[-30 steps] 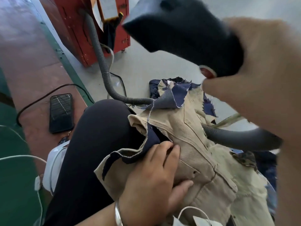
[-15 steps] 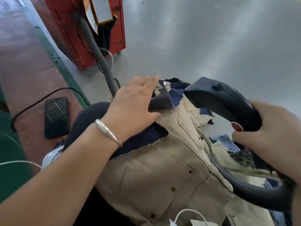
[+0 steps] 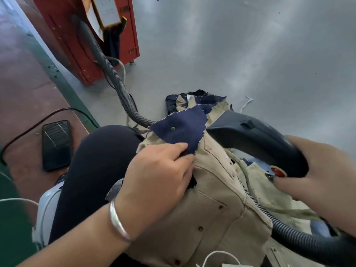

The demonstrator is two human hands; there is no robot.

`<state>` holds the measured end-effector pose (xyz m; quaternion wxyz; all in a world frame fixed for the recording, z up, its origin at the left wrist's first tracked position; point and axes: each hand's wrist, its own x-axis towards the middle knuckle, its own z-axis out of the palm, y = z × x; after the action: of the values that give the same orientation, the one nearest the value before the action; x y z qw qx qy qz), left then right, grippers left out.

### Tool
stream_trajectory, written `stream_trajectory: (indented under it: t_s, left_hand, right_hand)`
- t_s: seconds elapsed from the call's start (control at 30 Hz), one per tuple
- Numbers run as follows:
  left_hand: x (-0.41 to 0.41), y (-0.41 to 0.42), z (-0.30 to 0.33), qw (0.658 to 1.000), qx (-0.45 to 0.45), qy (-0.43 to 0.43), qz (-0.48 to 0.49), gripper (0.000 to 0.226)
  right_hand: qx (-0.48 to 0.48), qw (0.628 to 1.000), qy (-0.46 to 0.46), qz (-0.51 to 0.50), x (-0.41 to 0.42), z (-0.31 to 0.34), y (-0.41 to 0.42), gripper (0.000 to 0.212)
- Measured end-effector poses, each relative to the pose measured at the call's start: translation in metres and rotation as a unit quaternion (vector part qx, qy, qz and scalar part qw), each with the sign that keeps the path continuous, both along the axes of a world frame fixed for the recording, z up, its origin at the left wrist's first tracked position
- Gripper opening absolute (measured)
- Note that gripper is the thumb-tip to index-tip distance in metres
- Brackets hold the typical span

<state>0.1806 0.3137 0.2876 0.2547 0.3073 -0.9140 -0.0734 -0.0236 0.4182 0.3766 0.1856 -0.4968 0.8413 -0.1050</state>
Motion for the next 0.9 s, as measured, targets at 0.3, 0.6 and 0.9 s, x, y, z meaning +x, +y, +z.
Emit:
stream_trajectory:
  t_s: [0.3, 0.6, 0.9]
  left_hand:
    - [0.002, 0.004, -0.009, 1.000, 0.005, 0.000, -0.012, 0.019]
    - [0.006, 0.009, -0.011, 1.000, 0.022, 0.014, 0.004, 0.019]
    - [0.010, 0.020, -0.016, 0.998, 0.041, 0.044, 0.021, 0.019]
  right_hand:
    - [0.062, 0.998, 0.008, 0.026, -0.005, -0.023, -0.057, 0.020]
    - [0.086, 0.990, -0.074, -0.089, -0.048, -0.063, -0.125, 0.022]
    - [0.007, 0.999, -0.035, 0.013, -0.034, 0.006, -0.035, 0.031]
